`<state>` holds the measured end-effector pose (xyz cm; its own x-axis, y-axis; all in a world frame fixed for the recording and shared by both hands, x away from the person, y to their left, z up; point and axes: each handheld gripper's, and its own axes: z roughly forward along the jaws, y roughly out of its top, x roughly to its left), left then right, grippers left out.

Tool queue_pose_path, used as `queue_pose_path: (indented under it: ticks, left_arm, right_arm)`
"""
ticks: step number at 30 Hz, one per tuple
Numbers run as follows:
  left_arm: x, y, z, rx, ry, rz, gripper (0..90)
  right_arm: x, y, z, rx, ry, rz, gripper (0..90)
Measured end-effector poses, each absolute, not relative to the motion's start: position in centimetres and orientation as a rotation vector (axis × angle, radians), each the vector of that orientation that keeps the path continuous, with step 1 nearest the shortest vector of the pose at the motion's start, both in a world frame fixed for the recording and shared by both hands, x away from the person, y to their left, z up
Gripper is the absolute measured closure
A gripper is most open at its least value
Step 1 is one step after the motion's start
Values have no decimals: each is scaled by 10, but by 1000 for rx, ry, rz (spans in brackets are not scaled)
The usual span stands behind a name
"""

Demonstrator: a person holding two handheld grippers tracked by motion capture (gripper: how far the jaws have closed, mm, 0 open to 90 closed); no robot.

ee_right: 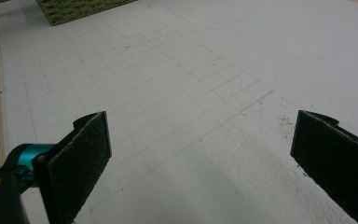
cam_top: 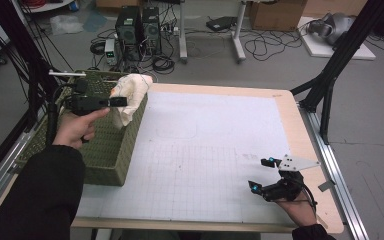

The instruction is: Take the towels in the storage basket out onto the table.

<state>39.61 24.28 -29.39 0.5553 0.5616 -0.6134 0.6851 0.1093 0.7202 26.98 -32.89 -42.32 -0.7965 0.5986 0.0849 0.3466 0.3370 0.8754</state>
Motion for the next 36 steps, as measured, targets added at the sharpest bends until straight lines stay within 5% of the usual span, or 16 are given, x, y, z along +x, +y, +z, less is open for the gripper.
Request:
queue_pose_path:
  ticks: [36]
  left_arm:
    - [407, 187, -306, 1615, 1015, -220, 789]
  right_arm:
    - [270, -327, -422, 835, 2351, 1452, 40]
